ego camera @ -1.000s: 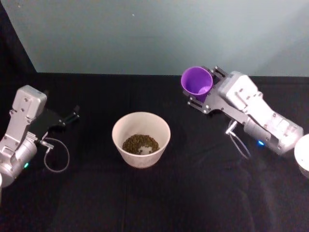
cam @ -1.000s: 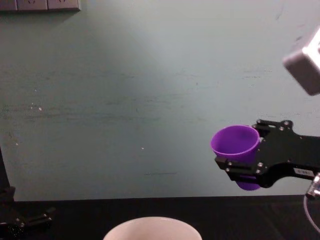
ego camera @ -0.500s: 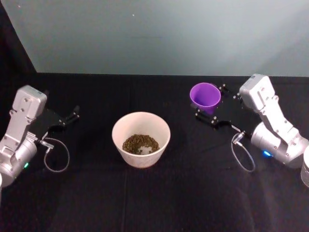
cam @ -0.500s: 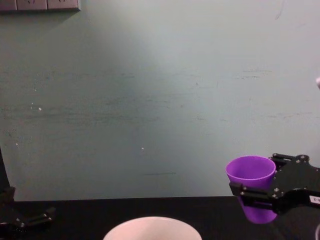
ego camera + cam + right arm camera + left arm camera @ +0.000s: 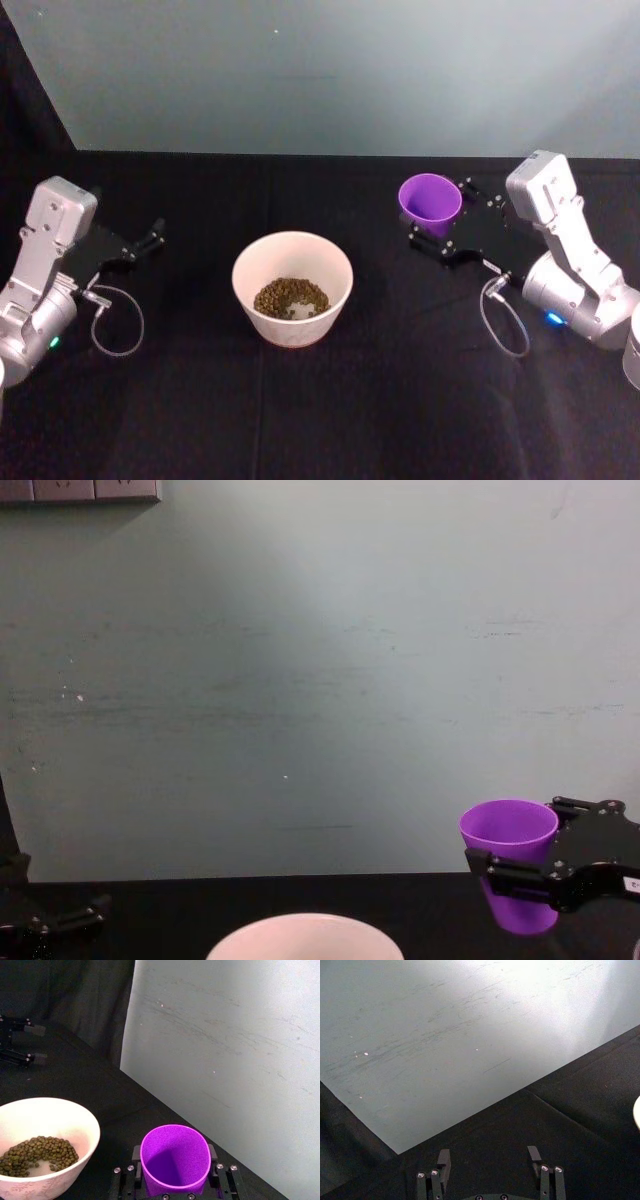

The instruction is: Pick up the cup and pour the mung beans from the cup into the bowl.

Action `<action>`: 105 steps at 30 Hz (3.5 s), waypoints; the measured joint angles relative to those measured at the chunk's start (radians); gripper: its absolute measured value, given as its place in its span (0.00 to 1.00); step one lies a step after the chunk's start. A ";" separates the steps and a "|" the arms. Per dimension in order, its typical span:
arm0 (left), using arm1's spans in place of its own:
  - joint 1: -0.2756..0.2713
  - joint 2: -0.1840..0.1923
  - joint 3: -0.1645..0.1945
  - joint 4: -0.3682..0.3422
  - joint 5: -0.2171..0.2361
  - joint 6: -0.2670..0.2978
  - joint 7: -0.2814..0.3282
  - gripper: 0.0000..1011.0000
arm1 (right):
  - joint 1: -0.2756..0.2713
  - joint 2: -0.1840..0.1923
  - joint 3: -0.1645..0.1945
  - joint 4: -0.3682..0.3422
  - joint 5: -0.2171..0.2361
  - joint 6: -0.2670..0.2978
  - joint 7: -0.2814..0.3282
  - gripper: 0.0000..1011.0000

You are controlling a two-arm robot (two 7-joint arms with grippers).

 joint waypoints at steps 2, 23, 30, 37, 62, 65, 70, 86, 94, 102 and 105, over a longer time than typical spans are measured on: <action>0.000 0.000 0.000 0.000 0.000 0.000 0.000 0.99 | 0.000 0.000 0.000 0.000 0.000 0.000 0.000 0.72; 0.000 0.000 0.000 0.000 0.000 0.000 0.000 0.99 | 0.000 0.001 -0.001 -0.002 -0.006 0.000 -0.003 0.72; 0.000 0.000 0.000 0.000 0.000 0.000 0.000 0.99 | 0.010 -0.003 -0.017 0.052 -0.003 -0.052 0.002 0.72; 0.000 0.000 0.000 0.000 0.000 0.000 0.000 0.99 | 0.025 -0.019 -0.027 0.133 0.025 -0.127 0.023 0.72; 0.000 0.000 0.000 0.000 0.000 0.000 0.000 0.99 | 0.046 -0.067 -0.019 0.323 0.223 -0.222 0.138 0.72; 0.000 0.000 0.000 0.000 0.000 0.000 0.000 0.99 | 0.046 -0.069 -0.022 0.340 0.231 -0.233 0.142 0.72; 0.000 0.000 0.000 0.000 0.000 0.000 0.000 0.99 | 0.047 -0.069 -0.026 0.349 0.233 -0.242 0.144 0.72; 0.000 0.000 0.000 0.000 0.000 0.000 0.000 0.99 | 0.048 -0.067 -0.031 0.357 0.231 -0.246 0.142 0.72; 0.000 0.000 0.000 0.000 0.000 0.000 0.000 0.99 | 0.048 -0.067 -0.030 0.356 0.231 -0.245 0.142 0.85; 0.000 0.000 0.000 0.000 0.000 0.000 0.000 0.99 | 0.047 -0.067 -0.030 0.356 0.231 -0.245 0.141 0.99; 0.000 0.000 0.000 0.000 0.000 0.000 0.000 0.99 | 0.047 -0.067 -0.030 0.355 0.231 -0.245 0.141 0.99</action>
